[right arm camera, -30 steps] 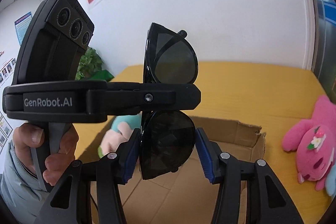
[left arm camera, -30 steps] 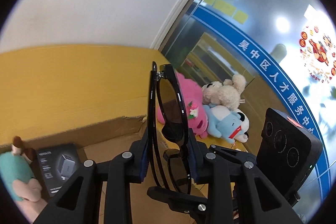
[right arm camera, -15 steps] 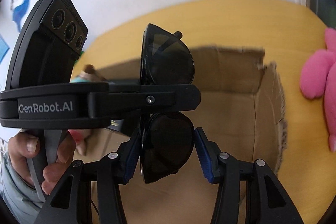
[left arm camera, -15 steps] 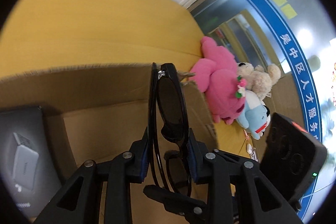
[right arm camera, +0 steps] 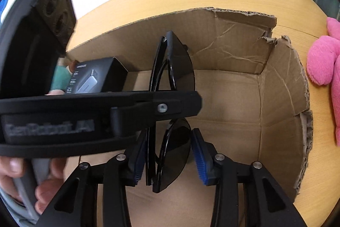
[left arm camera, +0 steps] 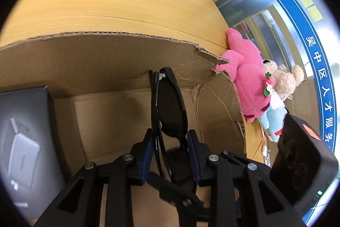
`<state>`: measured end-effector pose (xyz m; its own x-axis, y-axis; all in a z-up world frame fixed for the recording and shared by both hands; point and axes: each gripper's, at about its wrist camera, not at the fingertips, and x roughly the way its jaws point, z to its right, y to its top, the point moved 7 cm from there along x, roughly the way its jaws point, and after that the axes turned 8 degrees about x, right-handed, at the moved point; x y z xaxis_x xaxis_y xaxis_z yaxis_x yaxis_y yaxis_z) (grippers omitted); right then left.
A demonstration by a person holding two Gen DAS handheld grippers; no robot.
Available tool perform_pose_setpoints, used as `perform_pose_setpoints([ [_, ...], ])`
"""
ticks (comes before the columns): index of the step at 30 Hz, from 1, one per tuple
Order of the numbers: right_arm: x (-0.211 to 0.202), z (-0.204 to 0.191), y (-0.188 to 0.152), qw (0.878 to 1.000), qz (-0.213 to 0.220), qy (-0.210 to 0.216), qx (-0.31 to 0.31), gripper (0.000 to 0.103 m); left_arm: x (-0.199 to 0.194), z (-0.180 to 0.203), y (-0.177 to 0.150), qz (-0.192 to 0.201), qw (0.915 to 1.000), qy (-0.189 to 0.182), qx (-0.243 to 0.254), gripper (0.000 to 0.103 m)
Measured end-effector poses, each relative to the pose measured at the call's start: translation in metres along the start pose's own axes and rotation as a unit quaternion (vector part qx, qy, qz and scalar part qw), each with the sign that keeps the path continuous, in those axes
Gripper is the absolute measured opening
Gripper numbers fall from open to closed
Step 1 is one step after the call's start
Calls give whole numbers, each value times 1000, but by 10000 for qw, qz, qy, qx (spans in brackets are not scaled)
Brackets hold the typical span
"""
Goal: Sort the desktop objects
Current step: 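Carry the sunglasses over the cardboard box and lower them inside, then open the right tool to release the sunglasses and withdraw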
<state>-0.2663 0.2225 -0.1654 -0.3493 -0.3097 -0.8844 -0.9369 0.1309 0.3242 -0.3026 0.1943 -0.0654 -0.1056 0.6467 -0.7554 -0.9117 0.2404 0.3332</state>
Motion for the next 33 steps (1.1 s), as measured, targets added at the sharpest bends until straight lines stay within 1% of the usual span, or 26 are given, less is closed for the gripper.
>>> perform_pose_setpoints([
  [3,2,-3,0,10000,25,-66,17,40,-16,0,-1,46,9996,278,53,33],
  [5,7,-2,-2,9998,21,-180,21,39,-29,2,-4,110,9993,358,82,33],
  [7,7,-4,-3,9998,95,-169,47,41,-46,2,-7,230,9985,481,139,33],
  [8,6,-5,-3,9998,108,-176,67,42,-54,2,-9,281,9980,534,166,33],
  [10,4,-15,-9,9998,136,-97,118,52,-75,2,-16,415,9971,605,208,33],
  [12,7,-16,7,9995,298,-109,33,55,-92,2,-21,544,9960,667,242,33],
  [15,1,-29,5,9984,464,-273,-164,55,-112,2,-27,678,9945,757,256,33],
  [18,-8,-40,-2,9978,552,-277,-222,55,-131,3,-37,811,9926,854,302,33],
  [19,-14,-45,-3,9972,646,-286,-240,55,-137,5,-40,869,9918,874,342,33],
  [20,-17,-42,14,9968,714,-262,-242,55,-143,7,-44,937,9907,910,384,33],
  [21,-20,-12,14,9967,744,-242,-237,55,-150,9,-49,1025,9889,981,436,33],
  [23,-25,-19,8,9966,769,-205,-192,56,-167,12,-62,1235,9836,1189,556,33],
  [24,-31,-30,3,9963,812,-218,-177,62,-176,14,-69,1362,9801,1294,643,34],
  [25,-58,-12,-8,9955,898,-231,-182,73,-187,19,-79,1530,9745,1465,746,40],
  [26,-76,1,-17,9946,984,-243,-210,78,-195,22,-87,1669,9691,1612,833,44],
  [27,-85,-4,-26,9933,1095,-277,-253,90,-203,29,-95,1831,9620,1791,945,55],
  [28,-103,-3,-34,9914,1232,-318,-292,99,-214,35,-106,2007,9527,2014,1072,66],
  [29,-117,3,-45,9901,1328,-340,-316,103,-221,39,-115,2142,9448,2188,1165,71],
  [30,-131,5,-59,9884,1436,-337,-350,103,-228,45,-124,2285,9359,2375,1247,79],
  [31,-145,-1,-73,9864,1570,-295,-393,103,-235,51,-137,2428,9260,2581,1303,80],
  [32,-158,0,-80,9854,1624,-273,-420,103,-239,56,-147,2497,9207,2682,1344,80],
  [33,-168,-6,-94,9837,1712,-268,-471,103,-241,61,-157,2534,9175,2729,1398,80],
])
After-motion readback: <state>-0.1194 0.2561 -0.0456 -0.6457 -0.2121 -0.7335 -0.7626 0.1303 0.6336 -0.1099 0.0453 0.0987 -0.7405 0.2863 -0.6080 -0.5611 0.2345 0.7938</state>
